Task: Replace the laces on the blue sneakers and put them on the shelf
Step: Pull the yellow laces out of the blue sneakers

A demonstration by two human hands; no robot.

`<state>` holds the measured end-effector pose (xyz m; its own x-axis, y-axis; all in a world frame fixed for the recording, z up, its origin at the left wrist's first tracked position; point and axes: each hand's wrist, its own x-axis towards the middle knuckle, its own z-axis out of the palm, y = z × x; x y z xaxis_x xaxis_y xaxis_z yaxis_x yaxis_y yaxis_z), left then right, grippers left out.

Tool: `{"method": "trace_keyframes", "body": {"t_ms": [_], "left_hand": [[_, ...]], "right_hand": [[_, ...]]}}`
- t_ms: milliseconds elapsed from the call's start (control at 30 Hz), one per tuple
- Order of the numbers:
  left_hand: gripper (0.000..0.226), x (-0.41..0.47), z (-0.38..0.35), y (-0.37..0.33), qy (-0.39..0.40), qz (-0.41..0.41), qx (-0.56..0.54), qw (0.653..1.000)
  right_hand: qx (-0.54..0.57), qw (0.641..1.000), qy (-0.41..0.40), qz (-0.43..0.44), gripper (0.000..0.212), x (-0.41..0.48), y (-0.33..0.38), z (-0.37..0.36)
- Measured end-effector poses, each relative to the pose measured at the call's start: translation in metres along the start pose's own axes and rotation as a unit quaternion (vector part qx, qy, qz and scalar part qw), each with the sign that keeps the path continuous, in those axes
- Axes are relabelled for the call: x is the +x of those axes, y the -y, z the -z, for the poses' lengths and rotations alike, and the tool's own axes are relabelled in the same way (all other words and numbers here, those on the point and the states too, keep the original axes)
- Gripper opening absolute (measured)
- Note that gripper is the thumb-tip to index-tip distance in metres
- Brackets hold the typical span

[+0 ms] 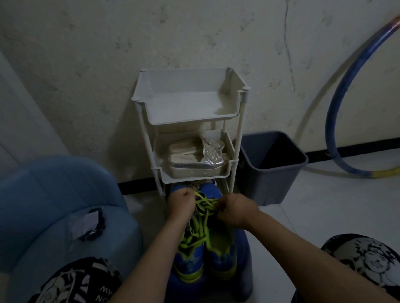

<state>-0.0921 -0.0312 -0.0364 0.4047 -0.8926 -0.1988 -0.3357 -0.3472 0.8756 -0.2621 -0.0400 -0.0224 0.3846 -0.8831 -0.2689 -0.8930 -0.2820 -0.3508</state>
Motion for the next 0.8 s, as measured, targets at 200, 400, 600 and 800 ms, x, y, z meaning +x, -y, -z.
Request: {"method": "trace_keyframes", "body": {"t_ms": [200,400,600,800], "left_hand": [[0.049,-0.01,0.004,-0.006,0.024,-0.274,0.225,0.935],[0.029,-0.012,-0.001,-0.001,0.117,-0.313,0.412,0.848],[0.017,-0.012,-0.003,0.002,0.007,-0.288,0.302,0.909],[0.023,-0.009,0.006,-0.003,-0.11,-0.148,0.083,0.979]], "right_hand": [[-0.013,1.0,-0.025,0.002,0.022,0.001,0.003,-0.001],[0.009,1.0,-0.025,-0.005,0.023,0.0,0.004,0.0],[0.029,0.999,-0.022,-0.021,0.019,0.0,0.001,0.001],[0.033,0.999,-0.023,-0.028,0.018,0.001,0.002,0.001]]}}
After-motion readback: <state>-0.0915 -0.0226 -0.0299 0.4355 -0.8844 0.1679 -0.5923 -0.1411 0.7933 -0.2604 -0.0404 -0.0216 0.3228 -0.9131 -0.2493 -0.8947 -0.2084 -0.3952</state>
